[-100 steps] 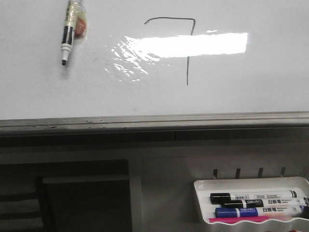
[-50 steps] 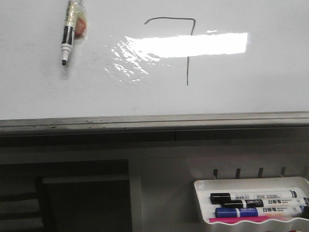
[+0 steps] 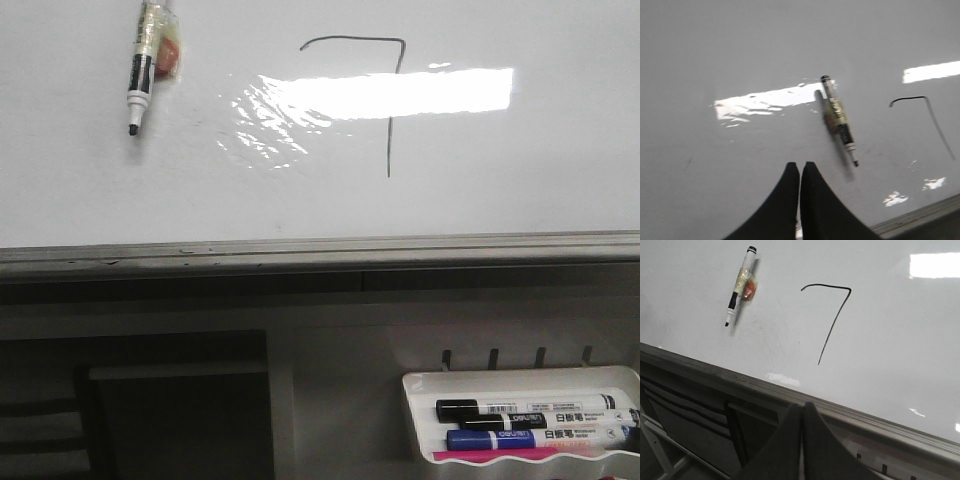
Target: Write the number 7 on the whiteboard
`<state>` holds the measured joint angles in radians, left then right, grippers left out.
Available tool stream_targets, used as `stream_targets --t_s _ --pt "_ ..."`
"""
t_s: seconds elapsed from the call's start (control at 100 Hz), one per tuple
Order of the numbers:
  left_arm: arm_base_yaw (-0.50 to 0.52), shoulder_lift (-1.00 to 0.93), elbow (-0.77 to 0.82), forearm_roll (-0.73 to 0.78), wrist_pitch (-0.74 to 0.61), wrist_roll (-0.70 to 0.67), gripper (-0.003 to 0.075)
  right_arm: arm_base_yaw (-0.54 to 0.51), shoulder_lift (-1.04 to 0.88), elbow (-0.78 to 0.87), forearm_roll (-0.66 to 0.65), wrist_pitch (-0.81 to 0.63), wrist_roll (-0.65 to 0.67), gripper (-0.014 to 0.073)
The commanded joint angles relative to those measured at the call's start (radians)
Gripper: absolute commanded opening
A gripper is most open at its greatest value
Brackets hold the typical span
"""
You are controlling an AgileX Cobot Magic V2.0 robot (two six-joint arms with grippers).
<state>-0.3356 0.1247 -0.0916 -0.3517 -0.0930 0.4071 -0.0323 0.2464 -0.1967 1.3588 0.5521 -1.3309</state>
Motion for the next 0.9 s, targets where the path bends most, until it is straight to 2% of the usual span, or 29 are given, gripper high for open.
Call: stream_targets --t_s 0.0,0.09,0.28,0.69,0.89 --pt "0.103 0.012 -0.009 0.184 -0.062 -0.237 -0.002 0.002 0.01 -0.027 0.049 -0.017 -0.007 -0.0064" --pt "0.178 -0.026 0.008 0.294 -0.05 -0.341 -0.002 0.002 0.01 -0.027 0.049 -0.017 -0.007 -0.0064" --pt "0.259 -0.112 0.087 0.319 -0.047 -0.351 -0.002 0.002 0.01 -0.027 0.049 -0.017 -0.007 -0.0064" --pt "0.259 -0.159 0.128 0.334 0.016 -0.351 -0.002 0.002 0.01 -0.027 0.049 -0.017 -0.007 -0.0064" --pt "0.259 -0.159 0.128 0.291 0.023 -0.353 -0.002 0.002 0.01 -0.027 0.049 -0.017 -0.007 -0.0064"
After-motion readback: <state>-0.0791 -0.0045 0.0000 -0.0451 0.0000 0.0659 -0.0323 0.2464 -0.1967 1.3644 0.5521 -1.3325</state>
